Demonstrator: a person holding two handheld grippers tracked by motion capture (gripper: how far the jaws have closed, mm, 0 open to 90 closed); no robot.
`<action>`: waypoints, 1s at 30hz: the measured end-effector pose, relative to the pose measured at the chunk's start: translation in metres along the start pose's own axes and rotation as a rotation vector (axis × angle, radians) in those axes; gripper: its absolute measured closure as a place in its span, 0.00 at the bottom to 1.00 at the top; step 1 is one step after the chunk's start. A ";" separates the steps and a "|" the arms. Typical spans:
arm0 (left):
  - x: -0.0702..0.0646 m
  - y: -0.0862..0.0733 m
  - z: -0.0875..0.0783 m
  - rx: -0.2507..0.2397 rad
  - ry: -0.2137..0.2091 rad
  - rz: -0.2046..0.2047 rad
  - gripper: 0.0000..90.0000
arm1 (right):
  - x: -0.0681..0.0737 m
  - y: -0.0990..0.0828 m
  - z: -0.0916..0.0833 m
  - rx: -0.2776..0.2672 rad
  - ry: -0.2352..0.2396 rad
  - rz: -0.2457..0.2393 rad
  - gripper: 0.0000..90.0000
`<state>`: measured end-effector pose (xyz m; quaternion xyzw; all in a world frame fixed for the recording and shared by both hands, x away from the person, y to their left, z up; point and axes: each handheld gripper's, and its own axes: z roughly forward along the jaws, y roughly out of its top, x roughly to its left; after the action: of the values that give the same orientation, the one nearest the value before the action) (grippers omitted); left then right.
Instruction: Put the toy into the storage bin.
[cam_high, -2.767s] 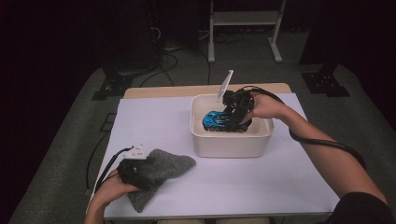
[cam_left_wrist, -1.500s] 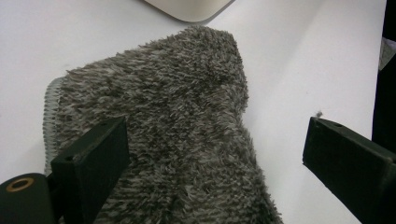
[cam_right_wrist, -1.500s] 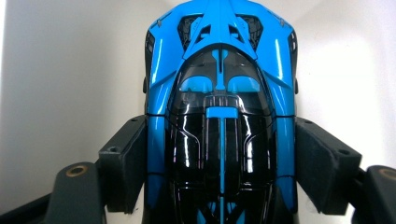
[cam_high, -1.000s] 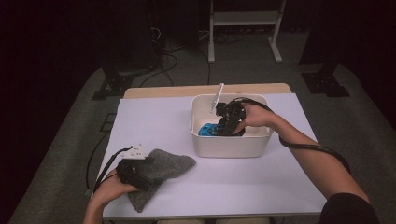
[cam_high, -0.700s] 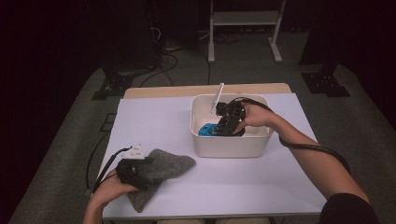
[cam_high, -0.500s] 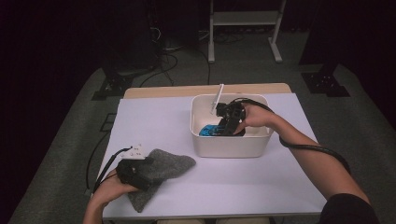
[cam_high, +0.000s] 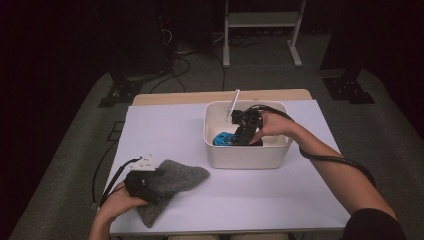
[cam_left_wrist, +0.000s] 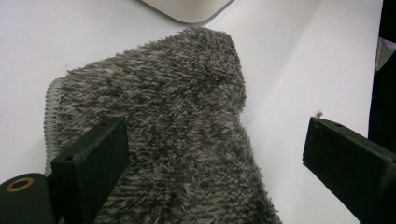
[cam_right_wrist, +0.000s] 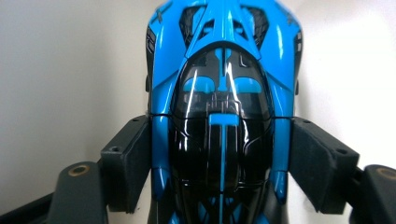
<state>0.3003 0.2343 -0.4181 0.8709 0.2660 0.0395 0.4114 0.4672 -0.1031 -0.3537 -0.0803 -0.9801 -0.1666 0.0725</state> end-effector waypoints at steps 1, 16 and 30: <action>0.000 0.000 0.000 0.000 0.001 -0.002 0.07 | -0.001 0.000 0.000 -0.004 0.004 0.012 0.26; -0.001 0.001 0.000 -0.008 0.001 0.001 0.07 | -0.001 -0.002 -0.011 -0.051 -0.006 0.020 0.30; -0.005 0.001 -0.001 -0.008 0.000 0.012 0.07 | 0.013 -0.004 -0.038 -0.113 -0.036 0.021 0.29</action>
<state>0.2965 0.2316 -0.4158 0.8708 0.2607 0.0429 0.4146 0.4583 -0.1183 -0.3171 -0.0977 -0.9693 -0.2194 0.0522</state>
